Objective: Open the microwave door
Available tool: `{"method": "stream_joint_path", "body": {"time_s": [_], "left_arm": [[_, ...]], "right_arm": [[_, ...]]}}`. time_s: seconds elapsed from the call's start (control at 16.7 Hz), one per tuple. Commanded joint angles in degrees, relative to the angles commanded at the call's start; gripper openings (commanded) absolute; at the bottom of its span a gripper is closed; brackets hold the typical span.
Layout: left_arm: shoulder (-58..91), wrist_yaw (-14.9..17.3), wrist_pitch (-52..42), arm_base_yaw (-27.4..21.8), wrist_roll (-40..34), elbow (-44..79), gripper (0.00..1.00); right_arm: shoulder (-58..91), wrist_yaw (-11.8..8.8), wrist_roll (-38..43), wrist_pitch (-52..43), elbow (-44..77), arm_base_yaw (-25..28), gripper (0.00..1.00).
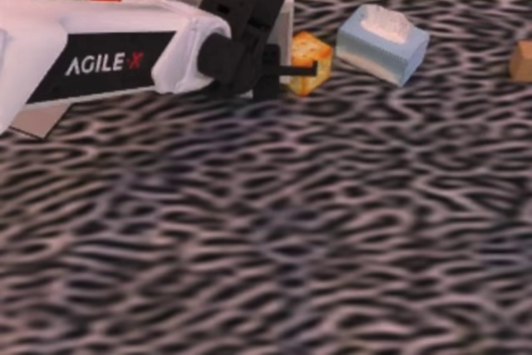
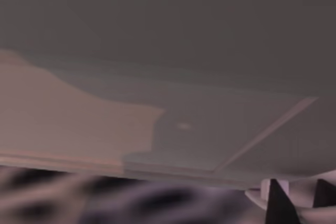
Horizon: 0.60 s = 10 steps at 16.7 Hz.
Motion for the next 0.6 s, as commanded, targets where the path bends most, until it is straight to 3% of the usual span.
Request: {"method": "stream_joint_path", "body": {"time_s": [0.6], "left_arm": [[-0.6,0.9,0.6,-0.2,0.8,-1.1,0.00]], "right_arm": [[0.0,0.0,0.0,0.0,0.0,0.0,1.00]]}}
